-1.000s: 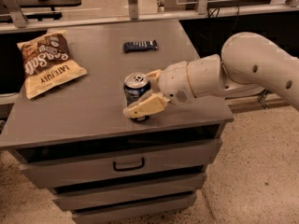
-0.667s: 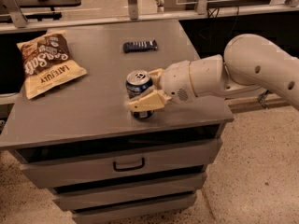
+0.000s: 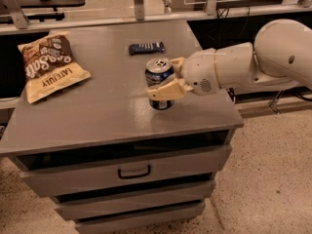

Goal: Move pepsi can near rxbar blueberry

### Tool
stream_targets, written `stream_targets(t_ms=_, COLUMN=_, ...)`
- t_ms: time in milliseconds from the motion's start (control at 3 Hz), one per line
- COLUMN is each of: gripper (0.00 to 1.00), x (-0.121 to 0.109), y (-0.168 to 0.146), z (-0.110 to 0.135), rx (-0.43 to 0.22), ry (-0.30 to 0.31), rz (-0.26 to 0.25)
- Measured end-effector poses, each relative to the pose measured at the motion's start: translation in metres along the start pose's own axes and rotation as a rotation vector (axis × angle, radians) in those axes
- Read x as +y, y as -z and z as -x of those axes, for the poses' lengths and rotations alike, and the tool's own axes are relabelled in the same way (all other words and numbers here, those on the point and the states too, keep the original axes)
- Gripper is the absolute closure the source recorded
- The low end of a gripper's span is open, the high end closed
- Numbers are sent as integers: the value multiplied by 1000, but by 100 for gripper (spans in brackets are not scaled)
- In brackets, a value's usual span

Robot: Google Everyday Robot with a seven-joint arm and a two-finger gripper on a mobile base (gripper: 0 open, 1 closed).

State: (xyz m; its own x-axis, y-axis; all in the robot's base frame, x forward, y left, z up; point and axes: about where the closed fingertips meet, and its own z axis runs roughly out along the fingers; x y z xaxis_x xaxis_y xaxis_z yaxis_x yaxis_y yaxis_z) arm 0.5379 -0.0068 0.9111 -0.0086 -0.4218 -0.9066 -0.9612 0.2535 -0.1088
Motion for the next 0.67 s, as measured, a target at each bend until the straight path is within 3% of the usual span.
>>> stream_targets(t_ms=667, gripper=100, x=0, y=-1, z=1, rx=-5, ry=4, rz=-12)
